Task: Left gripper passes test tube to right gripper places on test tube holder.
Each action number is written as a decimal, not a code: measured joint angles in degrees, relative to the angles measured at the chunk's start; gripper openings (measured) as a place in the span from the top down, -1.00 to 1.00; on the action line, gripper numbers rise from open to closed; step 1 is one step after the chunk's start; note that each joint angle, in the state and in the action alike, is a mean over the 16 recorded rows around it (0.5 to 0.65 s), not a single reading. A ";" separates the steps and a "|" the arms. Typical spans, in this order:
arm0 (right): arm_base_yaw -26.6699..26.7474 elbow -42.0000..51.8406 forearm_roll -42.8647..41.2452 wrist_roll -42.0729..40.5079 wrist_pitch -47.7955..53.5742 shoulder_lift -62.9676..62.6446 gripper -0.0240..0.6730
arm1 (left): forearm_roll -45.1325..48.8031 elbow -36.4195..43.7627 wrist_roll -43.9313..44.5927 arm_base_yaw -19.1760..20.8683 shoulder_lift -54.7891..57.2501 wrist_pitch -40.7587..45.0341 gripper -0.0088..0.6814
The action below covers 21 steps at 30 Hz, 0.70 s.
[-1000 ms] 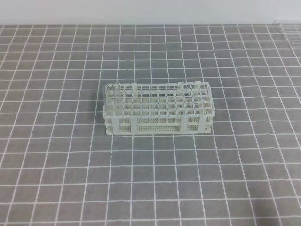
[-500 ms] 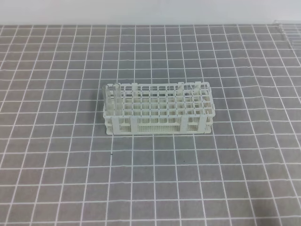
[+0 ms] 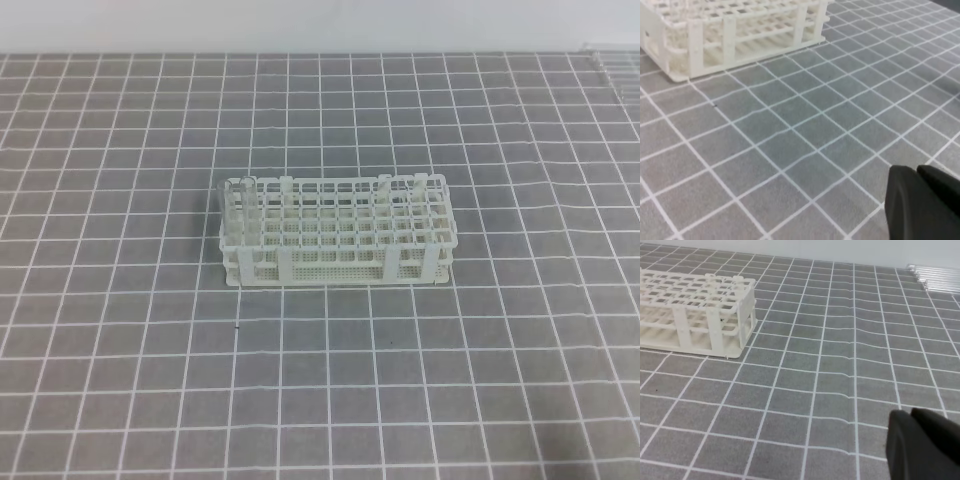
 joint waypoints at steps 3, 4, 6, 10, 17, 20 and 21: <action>0.00 0.00 0.00 0.00 0.00 0.00 0.93 | 0.88 0.05 1.58 1.86 -0.01 -0.46 0.97; 0.00 0.00 0.00 0.00 0.00 0.00 0.93 | 1.17 0.00 2.22 2.63 -0.03 -0.65 0.97; 0.00 0.00 0.00 0.00 0.00 0.01 0.93 | 1.74 0.05 3.57 4.85 -0.04 -1.43 0.97; 0.00 0.00 0.03 0.00 0.00 0.03 0.93 | 1.84 0.05 6.22 11.49 -0.10 -3.12 0.97; 0.00 0.00 0.08 0.00 0.00 0.07 0.93 | -1.36 0.05 10.10 27.38 -1.64 -5.09 0.98; 0.00 0.00 0.11 0.00 0.00 0.09 0.93 | -3.23 0.00 10.22 32.90 -3.41 -4.15 0.98; 0.00 0.00 0.12 0.00 0.00 0.09 0.93 | -3.82 -0.05 10.23 34.31 -4.00 -3.60 0.98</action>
